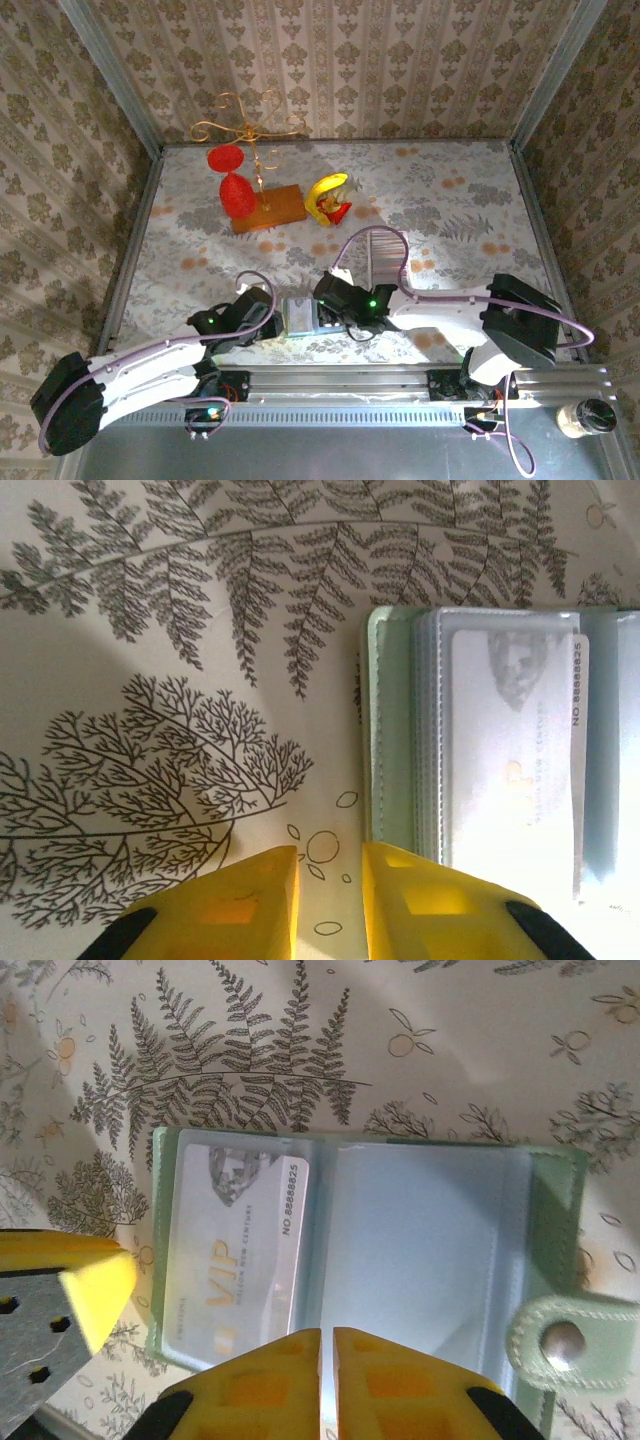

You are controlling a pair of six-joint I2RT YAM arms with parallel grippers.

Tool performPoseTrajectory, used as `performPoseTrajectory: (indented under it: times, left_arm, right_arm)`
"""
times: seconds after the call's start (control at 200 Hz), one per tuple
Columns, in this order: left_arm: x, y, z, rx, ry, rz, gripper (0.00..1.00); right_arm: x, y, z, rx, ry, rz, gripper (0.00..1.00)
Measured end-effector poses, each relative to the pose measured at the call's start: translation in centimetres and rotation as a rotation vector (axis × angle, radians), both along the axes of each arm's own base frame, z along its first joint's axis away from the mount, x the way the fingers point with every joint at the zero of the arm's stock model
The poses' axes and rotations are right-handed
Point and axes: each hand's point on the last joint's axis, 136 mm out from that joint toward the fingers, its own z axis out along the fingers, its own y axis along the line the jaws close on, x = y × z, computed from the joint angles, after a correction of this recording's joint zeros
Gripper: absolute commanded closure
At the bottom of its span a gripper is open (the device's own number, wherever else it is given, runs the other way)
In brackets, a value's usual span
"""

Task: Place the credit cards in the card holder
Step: Insert the credit card into the card slot.

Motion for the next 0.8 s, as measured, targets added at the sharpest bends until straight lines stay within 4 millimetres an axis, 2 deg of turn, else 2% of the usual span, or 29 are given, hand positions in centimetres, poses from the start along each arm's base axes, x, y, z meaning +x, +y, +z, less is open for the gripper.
performPoseTrajectory:
  times: [0.14, 0.3, 0.545, 0.8]
  left_arm:
    - [1.2, 0.7, 0.2, -0.024, 0.007, 0.059, 0.81]
    - [1.9, 0.6, 0.7, -0.068, 0.004, 0.078, 0.82]
    - [2.0, -0.2, 0.5, -0.098, 0.019, 0.06, 0.85]
    - [1.8, -0.5, -0.8, -0.087, 0.053, 0.05, 0.88]
  right_arm:
    - [0.8, 1.6, -0.4, 0.0, 0.015, 0.02, 0.99]
    - [1.4, 2.8, -0.7, 0.01, 0.025, 0.029, 1.0]
    - [0.9, 2.8, -3.0, -0.024, 0.078, 0.041, 1.0]
    - [0.7, 3.0, -3.6, -0.022, 0.095, 0.043, 1.0]
